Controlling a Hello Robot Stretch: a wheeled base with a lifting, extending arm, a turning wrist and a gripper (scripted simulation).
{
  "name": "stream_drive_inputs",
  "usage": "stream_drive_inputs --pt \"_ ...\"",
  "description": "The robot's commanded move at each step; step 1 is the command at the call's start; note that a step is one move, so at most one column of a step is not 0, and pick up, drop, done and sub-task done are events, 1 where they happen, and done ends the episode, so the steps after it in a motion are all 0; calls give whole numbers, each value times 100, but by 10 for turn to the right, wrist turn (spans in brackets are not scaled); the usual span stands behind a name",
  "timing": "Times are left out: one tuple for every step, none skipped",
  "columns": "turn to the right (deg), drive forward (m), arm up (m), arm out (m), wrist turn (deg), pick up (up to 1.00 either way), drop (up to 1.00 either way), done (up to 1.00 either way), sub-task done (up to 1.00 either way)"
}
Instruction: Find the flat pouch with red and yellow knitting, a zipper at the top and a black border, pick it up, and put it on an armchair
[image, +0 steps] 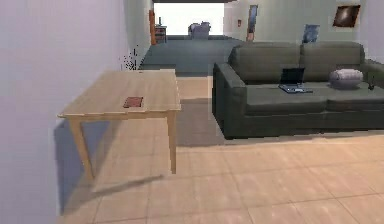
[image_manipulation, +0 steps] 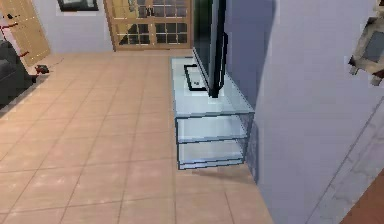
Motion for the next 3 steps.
stream_drive_inputs --pt "-60 0 0 0 0 0 0 0 0" --pt "0 20 0 0 0 0 0 0 0" --pt "0 75 0 0 0 0 0 0 0"
